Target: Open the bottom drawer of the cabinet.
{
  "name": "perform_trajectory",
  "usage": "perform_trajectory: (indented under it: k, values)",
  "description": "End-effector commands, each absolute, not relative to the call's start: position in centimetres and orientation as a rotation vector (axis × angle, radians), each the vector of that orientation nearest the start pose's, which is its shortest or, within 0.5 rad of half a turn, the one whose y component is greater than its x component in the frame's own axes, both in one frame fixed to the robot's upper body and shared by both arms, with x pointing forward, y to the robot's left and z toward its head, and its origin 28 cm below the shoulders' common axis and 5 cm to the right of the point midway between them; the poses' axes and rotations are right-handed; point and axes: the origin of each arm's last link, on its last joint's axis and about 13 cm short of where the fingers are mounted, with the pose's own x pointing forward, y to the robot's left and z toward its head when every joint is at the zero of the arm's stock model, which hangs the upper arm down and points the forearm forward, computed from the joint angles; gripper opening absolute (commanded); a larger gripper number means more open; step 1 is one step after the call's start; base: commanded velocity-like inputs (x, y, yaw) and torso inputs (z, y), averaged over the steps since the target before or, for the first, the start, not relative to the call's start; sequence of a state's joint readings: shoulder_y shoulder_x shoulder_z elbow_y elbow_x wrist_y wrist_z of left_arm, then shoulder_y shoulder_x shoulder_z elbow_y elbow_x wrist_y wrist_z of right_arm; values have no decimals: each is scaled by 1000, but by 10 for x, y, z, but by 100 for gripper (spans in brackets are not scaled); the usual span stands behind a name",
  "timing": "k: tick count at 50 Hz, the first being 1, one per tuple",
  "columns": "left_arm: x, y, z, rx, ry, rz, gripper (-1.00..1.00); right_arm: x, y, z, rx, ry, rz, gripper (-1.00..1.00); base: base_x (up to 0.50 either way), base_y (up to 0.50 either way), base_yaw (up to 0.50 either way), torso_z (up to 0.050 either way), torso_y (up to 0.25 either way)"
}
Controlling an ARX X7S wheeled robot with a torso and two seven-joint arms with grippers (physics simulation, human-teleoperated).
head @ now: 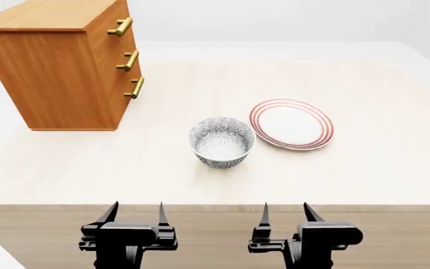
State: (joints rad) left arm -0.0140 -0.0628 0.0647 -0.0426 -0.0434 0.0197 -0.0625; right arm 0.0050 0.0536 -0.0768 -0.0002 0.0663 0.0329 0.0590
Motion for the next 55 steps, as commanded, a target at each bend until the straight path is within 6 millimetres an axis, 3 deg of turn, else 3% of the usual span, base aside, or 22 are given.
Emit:
perform_trajectory:
  k: [1, 3, 6, 9, 12, 14, 20, 55]
  values:
    - [213, 208, 8, 20, 24, -10, 100, 210, -93, 13, 0, 34, 21, 100, 0, 0, 0, 0, 0]
    - [214, 207, 10, 9, 36, -22, 100, 211, -93, 15, -11, 43, 13, 100, 0, 0, 0, 0, 0]
    - [218, 206, 33, 31, 33, -48, 100, 216, -95, 40, -45, 39, 18, 100, 0, 0, 0, 0, 0]
    - [227, 208, 76, 44, -18, -54, 100, 220, -98, 84, -40, -7, 70, 100, 0, 0, 0, 0, 0]
    - [229, 209, 105, 43, -68, -76, 100, 222, -101, 109, -80, -93, 46, 100, 0, 0, 0, 0, 0]
    - [230, 209, 108, 48, -83, -70, 100, 222, -102, 112, -62, -95, 48, 100, 90, 0, 0, 0, 0]
    - [235, 209, 92, 59, -50, -69, 100, 223, -100, 102, -47, -65, 43, 100, 500, 0, 0, 0, 0]
    - [240, 212, 86, 52, -40, -44, 100, 226, -100, 99, -47, -68, 36, 100, 484, -37, 0, 0, 0]
